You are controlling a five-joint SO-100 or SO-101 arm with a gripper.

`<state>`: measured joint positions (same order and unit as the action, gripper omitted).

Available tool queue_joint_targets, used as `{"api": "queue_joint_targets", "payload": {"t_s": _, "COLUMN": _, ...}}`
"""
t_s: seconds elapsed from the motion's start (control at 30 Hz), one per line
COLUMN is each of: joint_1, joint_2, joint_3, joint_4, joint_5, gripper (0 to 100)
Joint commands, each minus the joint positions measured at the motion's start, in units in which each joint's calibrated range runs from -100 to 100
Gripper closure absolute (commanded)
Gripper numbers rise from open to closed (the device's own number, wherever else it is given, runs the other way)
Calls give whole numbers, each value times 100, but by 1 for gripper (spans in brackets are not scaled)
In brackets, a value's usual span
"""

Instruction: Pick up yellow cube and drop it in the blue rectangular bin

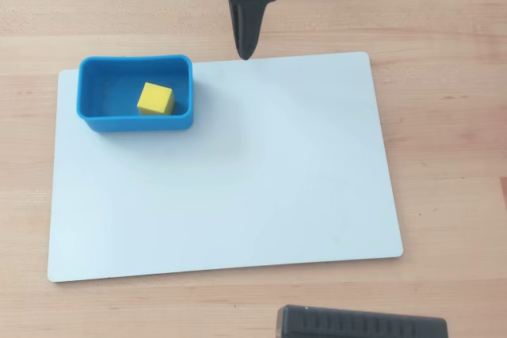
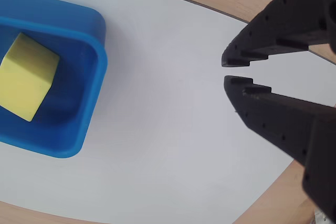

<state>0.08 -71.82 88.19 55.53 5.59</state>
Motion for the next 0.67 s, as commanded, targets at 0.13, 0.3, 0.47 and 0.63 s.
{"api": "queue_joint_targets", "payload": {"t_s": 0.13, "joint_1": -145, "joint_2": -1118, "joint_3": 372, "joint_4": -111, "joint_5": -73, "gripper": 100}}
{"api": "queue_joint_targets", "payload": {"t_s": 0.3, "joint_1": -145, "joint_2": -1461, "joint_3": 454, "joint_4": 38, "joint_5": -83, "gripper": 100}}
{"api": "queue_joint_targets", "payload": {"t_s": 0.47, "joint_1": -145, "joint_2": -1489, "joint_3": 463, "joint_4": 46, "joint_5": -83, "gripper": 100}}
{"api": "queue_joint_targets", "payload": {"t_s": 0.63, "joint_1": -145, "joint_2": -1777, "joint_3": 535, "joint_4": 170, "joint_5": -83, "gripper": 100}}
